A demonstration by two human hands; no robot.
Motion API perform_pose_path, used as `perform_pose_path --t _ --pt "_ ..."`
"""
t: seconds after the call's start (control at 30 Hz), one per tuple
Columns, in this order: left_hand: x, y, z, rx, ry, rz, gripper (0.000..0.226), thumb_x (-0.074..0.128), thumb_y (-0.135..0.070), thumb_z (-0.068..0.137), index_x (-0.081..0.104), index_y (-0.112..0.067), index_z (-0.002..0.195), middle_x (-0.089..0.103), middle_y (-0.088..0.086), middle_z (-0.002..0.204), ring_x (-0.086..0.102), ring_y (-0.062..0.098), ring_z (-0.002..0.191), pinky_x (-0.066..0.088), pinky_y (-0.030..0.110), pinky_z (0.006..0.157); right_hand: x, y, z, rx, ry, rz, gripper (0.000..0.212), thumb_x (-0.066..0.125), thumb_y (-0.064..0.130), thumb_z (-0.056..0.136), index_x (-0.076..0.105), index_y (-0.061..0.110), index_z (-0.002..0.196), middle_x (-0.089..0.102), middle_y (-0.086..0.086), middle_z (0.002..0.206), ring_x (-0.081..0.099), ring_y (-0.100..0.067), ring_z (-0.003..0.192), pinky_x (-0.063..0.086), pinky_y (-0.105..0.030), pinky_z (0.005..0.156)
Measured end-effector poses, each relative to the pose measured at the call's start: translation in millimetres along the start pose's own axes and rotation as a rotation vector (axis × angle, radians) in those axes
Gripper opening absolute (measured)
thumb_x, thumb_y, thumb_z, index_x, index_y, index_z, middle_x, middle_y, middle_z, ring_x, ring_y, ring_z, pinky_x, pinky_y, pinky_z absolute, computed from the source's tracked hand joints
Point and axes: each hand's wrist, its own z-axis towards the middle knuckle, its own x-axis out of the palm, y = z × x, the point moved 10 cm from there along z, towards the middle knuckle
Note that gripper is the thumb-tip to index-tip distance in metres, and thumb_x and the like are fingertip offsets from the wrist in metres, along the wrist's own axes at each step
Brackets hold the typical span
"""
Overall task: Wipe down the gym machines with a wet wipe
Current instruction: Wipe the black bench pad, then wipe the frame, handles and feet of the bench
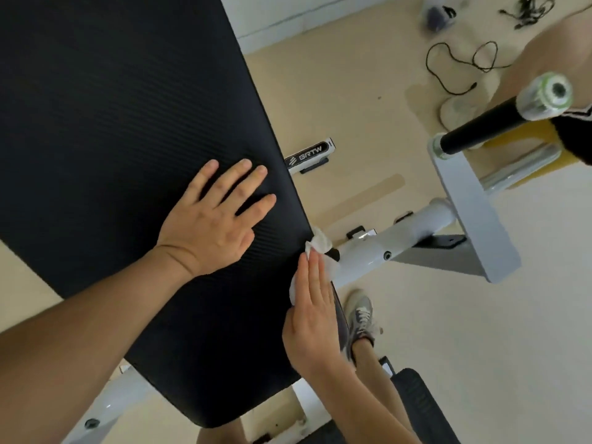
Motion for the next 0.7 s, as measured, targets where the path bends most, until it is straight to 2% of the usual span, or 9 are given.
perform_pose_path --t 0.07,0.13,0.2,0.3,0.33,0.4,0.53,0.63,0.7 --pt "1 3 0 -0.029 0.014 0.007 0.045 0.047 -0.024 0.088 0.053 -0.021 0.132 0.039 0.011 0.151 0.033 0.030 0.140 0.022 0.054 0.115 3 23 12 -0.097 -0.008 0.006 0.075 0.025 0.008 0.086 -0.003 0.013 0.155 -0.009 -0.004 0.162 -0.012 -0.019 0.149 -0.001 -0.041 0.122" --pt "-1 3 2 -0.158 0.012 0.012 0.040 0.043 -0.021 0.089 0.056 -0.020 0.127 0.041 0.009 0.149 0.033 0.029 0.140 0.021 0.053 0.115 1 25 22 -0.222 -0.008 -0.030 0.070 0.029 0.012 0.089 0.005 0.012 0.154 0.001 -0.005 0.162 -0.005 -0.020 0.150 0.000 -0.039 0.121" --pt "-7 -5 10 -0.393 -0.024 -0.037 0.039 0.034 -0.013 0.090 0.060 -0.016 0.119 0.044 0.011 0.147 0.033 0.030 0.140 0.021 0.055 0.115 2 9 20 -0.399 0.017 -0.082 0.061 0.030 0.011 0.093 0.017 0.012 0.153 0.012 -0.003 0.160 0.003 -0.019 0.150 0.008 -0.038 0.120" --pt "0 -42 10 -0.686 0.009 -0.201 0.046 0.040 -0.007 0.080 0.057 -0.014 0.122 0.033 0.015 0.152 0.021 0.031 0.145 0.016 0.054 0.117 -1 -38 -18 -0.557 0.070 0.001 0.046 0.023 0.011 0.101 0.042 0.010 0.143 0.032 0.001 0.154 0.021 -0.019 0.147 0.031 -0.039 0.114" --pt "3 -56 7 -0.724 0.031 -0.246 0.050 0.041 -0.008 0.077 0.056 -0.015 0.124 0.029 0.014 0.155 0.018 0.029 0.146 0.016 0.053 0.118 -9 -54 -27 -0.555 0.075 0.055 0.045 0.024 0.011 0.101 0.047 0.010 0.140 0.035 0.002 0.153 0.025 -0.019 0.146 0.037 -0.039 0.110" --pt "10 -74 -1 -0.737 0.070 -0.274 0.057 0.039 -0.012 0.076 0.052 -0.019 0.131 0.023 0.010 0.158 0.014 0.025 0.148 0.016 0.050 0.118 -29 -73 -21 -0.498 0.040 0.177 0.045 0.034 0.009 0.096 0.051 0.008 0.138 0.039 0.004 0.151 0.030 -0.016 0.144 0.040 -0.036 0.107" --pt "21 -74 -6 -0.796 0.108 -0.274 0.063 0.041 -0.015 0.072 0.049 -0.024 0.134 0.021 0.005 0.159 0.013 0.020 0.148 0.013 0.045 0.118 -44 -60 12 -0.399 -0.070 0.315 0.046 0.035 0.008 0.096 0.046 0.004 0.140 0.039 -0.003 0.150 0.026 -0.017 0.145 0.029 -0.029 0.115" --pt "26 -78 -6 -0.858 0.160 -0.287 0.063 0.044 -0.012 0.071 0.046 -0.025 0.133 0.017 0.004 0.160 0.010 0.020 0.149 0.008 0.044 0.119 -11 -46 -10 -0.522 0.039 0.235 0.047 0.037 0.006 0.096 0.044 0.005 0.142 0.034 -0.002 0.153 0.018 -0.021 0.148 0.033 -0.039 0.114" --pt "24 -80 -4 -0.891 0.168 -0.296 0.064 0.045 -0.009 0.070 0.044 -0.024 0.132 0.017 0.004 0.160 0.009 0.021 0.149 0.009 0.046 0.119 3 -62 -38 -0.605 0.113 0.199 0.043 0.040 0.007 0.095 0.052 0.005 0.136 0.038 -0.002 0.150 0.023 -0.018 0.146 0.039 -0.038 0.110"
